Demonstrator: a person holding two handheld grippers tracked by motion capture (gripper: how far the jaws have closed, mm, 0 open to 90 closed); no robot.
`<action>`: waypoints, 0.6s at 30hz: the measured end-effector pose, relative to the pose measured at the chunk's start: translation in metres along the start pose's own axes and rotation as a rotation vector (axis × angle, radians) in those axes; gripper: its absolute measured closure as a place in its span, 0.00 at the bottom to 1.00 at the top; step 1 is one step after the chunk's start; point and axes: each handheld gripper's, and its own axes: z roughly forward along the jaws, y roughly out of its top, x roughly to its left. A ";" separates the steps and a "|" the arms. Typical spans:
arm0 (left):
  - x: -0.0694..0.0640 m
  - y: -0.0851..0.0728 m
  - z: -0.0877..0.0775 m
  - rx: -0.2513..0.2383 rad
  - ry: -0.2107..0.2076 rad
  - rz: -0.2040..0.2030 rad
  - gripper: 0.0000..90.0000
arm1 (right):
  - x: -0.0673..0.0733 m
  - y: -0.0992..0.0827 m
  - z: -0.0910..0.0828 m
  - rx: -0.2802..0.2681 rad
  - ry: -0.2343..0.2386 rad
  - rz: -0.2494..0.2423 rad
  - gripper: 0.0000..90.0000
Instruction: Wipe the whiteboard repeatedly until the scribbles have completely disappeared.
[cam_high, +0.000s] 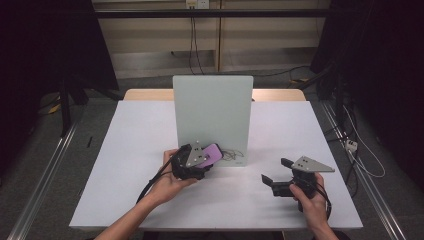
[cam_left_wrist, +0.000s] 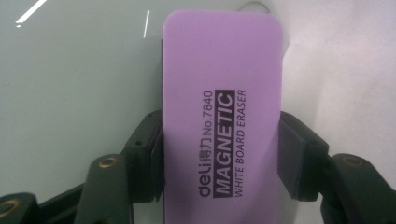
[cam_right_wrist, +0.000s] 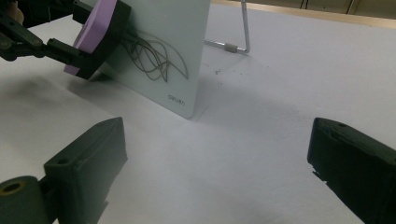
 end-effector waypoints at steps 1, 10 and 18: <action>-0.001 0.000 0.001 -0.001 -0.002 0.002 0.46 | 0.000 0.000 0.000 0.000 0.000 0.001 0.05; 0.001 0.000 0.000 -0.004 -0.006 -0.009 0.46 | 0.000 0.000 -0.001 0.000 -0.002 -0.002 0.05; 0.016 0.001 -0.017 -0.045 0.048 -0.040 0.46 | 0.000 -0.001 -0.001 -0.004 -0.002 0.001 0.05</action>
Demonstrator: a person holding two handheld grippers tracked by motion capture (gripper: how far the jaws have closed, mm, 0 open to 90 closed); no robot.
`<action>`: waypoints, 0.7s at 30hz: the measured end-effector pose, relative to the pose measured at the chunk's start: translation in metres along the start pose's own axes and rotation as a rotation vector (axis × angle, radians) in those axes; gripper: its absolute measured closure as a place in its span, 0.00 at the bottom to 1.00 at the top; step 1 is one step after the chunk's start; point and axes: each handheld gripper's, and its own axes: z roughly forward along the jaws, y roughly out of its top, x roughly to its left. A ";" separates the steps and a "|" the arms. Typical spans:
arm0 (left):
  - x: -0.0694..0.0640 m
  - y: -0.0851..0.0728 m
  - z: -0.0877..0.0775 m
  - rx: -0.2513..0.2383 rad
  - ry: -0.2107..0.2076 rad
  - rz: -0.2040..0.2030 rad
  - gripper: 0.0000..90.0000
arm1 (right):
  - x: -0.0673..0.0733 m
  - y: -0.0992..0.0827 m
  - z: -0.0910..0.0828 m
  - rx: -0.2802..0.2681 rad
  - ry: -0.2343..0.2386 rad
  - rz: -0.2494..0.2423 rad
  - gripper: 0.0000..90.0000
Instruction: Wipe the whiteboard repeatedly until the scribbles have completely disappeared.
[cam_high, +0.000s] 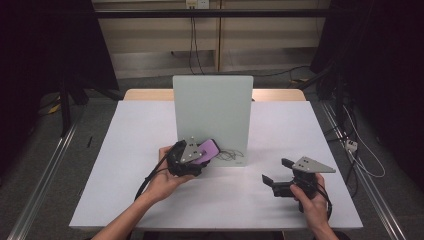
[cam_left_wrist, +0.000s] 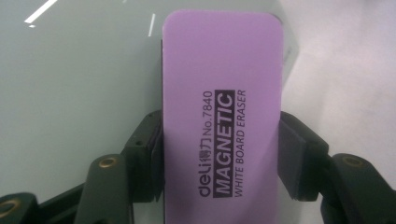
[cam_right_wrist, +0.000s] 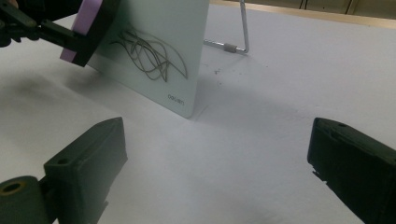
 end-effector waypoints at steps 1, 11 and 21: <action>0.002 0.000 -0.002 -0.011 0.010 -0.012 0.46 | 0.000 0.000 0.000 0.001 -0.001 -0.002 0.05; 0.014 0.000 -0.015 -0.050 0.053 -0.043 0.46 | 0.000 0.000 -0.001 0.001 0.000 0.002 0.05; 0.003 -0.003 -0.006 -0.016 0.033 -0.009 0.46 | 0.001 0.000 0.000 0.002 0.001 0.002 0.05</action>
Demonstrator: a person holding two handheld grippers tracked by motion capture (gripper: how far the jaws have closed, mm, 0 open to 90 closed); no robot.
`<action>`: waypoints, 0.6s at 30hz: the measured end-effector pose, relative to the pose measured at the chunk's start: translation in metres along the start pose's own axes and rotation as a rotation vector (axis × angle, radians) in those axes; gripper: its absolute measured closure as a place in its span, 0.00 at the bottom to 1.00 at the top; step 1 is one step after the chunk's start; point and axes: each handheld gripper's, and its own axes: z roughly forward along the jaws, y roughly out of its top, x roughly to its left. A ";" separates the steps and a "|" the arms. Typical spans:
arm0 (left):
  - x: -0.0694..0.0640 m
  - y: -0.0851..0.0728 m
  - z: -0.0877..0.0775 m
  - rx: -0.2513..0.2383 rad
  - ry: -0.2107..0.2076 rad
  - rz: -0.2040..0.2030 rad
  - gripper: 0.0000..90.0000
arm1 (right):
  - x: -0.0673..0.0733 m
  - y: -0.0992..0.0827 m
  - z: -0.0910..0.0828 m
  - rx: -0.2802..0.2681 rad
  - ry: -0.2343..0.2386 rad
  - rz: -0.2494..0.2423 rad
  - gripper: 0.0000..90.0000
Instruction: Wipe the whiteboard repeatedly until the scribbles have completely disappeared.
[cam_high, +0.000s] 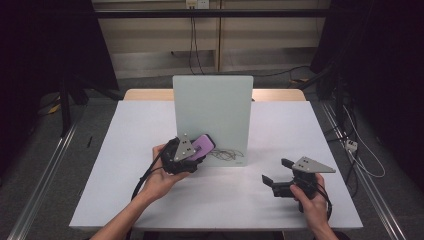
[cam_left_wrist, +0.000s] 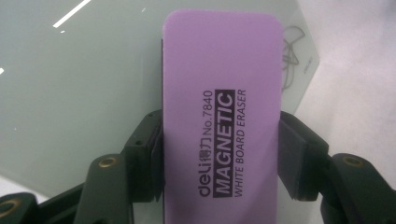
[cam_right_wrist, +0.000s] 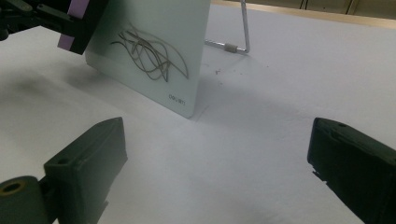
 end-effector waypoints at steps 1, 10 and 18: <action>-0.001 0.000 0.001 0.002 -0.003 0.002 0.46 | 0.000 0.000 0.000 0.000 0.000 -0.001 0.05; -0.011 0.009 0.012 0.017 -0.026 0.033 0.46 | -0.001 0.000 0.001 0.001 0.006 -0.003 0.05; -0.023 0.021 0.028 0.014 -0.057 0.061 0.46 | -0.001 0.000 0.002 0.001 0.010 0.000 0.05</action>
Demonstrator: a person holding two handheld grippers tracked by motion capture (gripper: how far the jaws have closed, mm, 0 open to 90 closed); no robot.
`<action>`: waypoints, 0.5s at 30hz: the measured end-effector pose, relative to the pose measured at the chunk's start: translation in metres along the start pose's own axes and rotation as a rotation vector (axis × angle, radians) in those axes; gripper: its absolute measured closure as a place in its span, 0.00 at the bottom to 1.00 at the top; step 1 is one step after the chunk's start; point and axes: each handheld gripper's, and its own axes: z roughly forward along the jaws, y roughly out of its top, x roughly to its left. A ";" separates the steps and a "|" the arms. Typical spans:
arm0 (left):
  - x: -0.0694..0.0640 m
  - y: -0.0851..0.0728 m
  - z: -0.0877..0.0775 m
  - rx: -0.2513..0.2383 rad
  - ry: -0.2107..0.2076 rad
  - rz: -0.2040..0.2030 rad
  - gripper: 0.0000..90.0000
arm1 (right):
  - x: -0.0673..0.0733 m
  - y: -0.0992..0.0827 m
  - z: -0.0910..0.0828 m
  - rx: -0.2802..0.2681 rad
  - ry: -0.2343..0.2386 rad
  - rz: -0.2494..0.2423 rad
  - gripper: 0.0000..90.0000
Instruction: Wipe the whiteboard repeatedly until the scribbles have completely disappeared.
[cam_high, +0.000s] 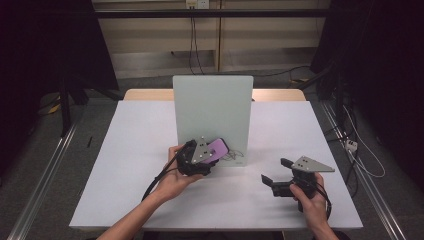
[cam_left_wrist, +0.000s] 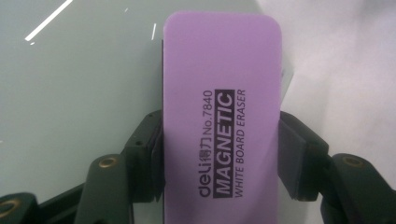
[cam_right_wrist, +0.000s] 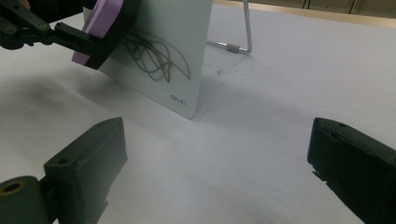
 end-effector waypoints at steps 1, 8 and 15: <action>-0.001 0.001 0.002 0.002 -0.005 0.005 0.46 | 0.000 0.000 0.000 0.000 0.000 0.000 0.05; -0.018 0.007 0.022 0.026 -0.059 0.035 0.46 | 0.000 0.000 0.000 0.001 -0.001 0.002 0.05; -0.014 0.009 0.020 0.015 -0.058 0.023 0.46 | 0.000 0.000 -0.001 0.000 0.000 -0.002 0.05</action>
